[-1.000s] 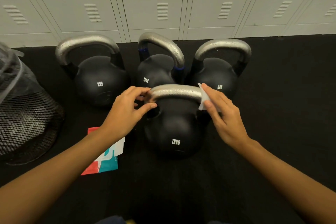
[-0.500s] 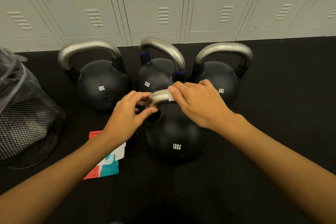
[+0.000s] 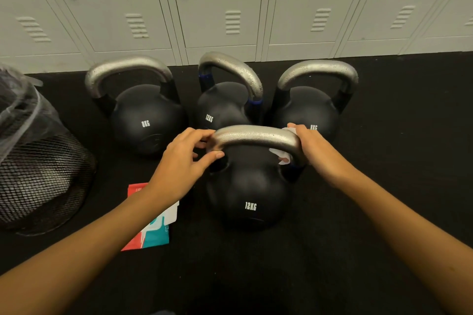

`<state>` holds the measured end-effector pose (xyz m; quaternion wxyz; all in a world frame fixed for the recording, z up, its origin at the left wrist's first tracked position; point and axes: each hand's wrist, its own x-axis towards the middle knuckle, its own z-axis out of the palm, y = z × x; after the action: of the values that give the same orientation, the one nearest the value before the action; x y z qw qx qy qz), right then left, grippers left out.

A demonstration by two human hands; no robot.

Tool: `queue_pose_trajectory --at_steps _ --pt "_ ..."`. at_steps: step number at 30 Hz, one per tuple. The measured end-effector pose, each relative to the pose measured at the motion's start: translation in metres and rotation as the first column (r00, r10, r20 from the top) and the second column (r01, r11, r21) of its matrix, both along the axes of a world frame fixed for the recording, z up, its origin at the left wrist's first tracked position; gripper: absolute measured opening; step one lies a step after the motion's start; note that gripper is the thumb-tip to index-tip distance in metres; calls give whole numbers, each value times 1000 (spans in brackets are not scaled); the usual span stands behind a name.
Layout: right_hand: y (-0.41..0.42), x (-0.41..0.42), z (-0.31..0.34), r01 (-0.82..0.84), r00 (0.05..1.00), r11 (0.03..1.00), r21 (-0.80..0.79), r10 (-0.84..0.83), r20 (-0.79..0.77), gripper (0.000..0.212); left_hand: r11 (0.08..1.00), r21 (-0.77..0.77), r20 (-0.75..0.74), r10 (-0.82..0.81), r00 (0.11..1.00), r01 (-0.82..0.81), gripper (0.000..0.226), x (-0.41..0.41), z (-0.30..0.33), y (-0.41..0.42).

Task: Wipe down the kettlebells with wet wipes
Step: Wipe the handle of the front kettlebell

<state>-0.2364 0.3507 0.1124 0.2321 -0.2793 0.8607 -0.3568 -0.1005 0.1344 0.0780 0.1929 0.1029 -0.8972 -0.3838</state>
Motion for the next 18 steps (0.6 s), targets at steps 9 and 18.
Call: queue_pose_trajectory --at_steps 9,18 --pt "-49 22 11 -118 605 949 292 302 -737 10 1000 2 13 4 1000 -4 45 0 1 1" --pt "-27 23 -7 -61 679 989 132 138 -721 43 1000 0 -2 0 1000 0 44 0 -1 0"
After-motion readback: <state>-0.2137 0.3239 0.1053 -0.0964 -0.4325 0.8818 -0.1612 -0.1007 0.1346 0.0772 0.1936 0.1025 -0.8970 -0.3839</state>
